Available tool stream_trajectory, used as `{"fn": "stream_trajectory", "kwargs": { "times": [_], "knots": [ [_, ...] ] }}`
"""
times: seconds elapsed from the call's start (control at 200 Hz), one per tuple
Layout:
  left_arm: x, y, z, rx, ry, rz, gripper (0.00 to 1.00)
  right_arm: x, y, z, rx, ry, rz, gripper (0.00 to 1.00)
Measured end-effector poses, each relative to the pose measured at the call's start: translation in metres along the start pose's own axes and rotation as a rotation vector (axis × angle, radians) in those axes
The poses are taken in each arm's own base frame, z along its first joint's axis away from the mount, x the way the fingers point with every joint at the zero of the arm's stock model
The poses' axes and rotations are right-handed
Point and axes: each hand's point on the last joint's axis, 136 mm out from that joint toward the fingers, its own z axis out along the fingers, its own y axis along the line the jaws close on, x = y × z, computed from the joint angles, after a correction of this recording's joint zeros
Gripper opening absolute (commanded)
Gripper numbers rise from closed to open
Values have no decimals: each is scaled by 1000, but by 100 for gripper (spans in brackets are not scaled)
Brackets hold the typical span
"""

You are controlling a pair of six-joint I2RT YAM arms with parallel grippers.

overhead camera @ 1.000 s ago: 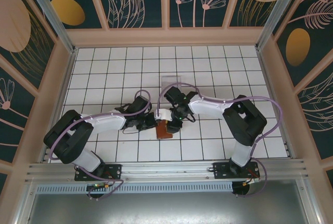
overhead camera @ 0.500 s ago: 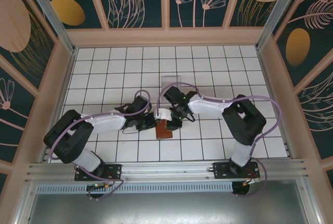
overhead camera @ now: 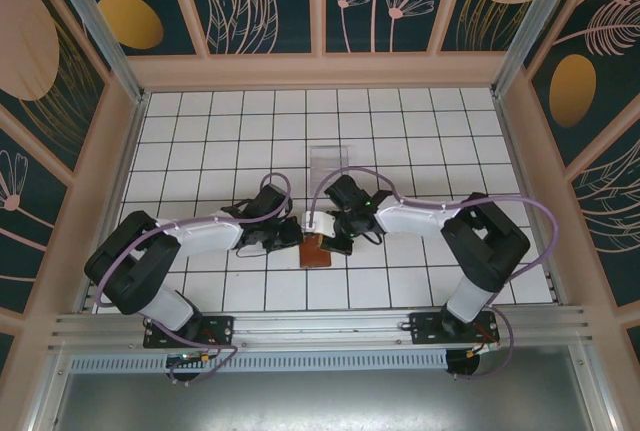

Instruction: Take the credit cards out of the card holder

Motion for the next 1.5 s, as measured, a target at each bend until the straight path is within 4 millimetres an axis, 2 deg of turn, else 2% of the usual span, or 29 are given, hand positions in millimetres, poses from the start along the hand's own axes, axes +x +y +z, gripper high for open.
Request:
{"fn": "stream_trajectory", "kwargs": {
  "times": [0.205, 0.42, 0.681, 0.786, 0.896, 0.996, 1.091, 1.231, 1.281, 1.341, 1.501],
  "knots": [
    [-1, -3, 4, 10, 1, 10, 12, -5, 4, -8, -3, -102, 5, 1],
    [-3, -7, 6, 19, 1, 15, 13, -11, 5, -13, 2, -172, 28, 32],
    [-5, -7, 2, 7, -3, 21, 18, -29, -13, -26, 98, -230, 114, 43],
    [-6, -4, -3, -17, -10, 16, 19, -40, -18, -35, 146, -269, 192, 43],
    [-12, -2, -12, -39, -31, 7, 19, -51, -23, -43, 196, -309, 321, 43],
    [-20, -3, -21, -41, -62, 8, 19, -51, -32, -49, 251, -327, 486, 42],
    [-28, 0, -29, -47, -89, 1, 19, -45, -42, -55, 302, -341, 675, 38],
    [-38, 6, -38, -58, -125, -3, 21, -30, -52, -62, 361, -295, 991, 38],
    [-41, 8, -41, -61, -137, -4, 21, -28, -55, -64, 375, -277, 1087, 41],
    [-43, 8, -42, -61, -144, 0, 22, -27, -55, -65, 381, -260, 1166, 47],
    [-45, 6, -44, -60, -149, 22, 24, -9, -37, -53, 363, -159, 1337, 52]
  ]
}}
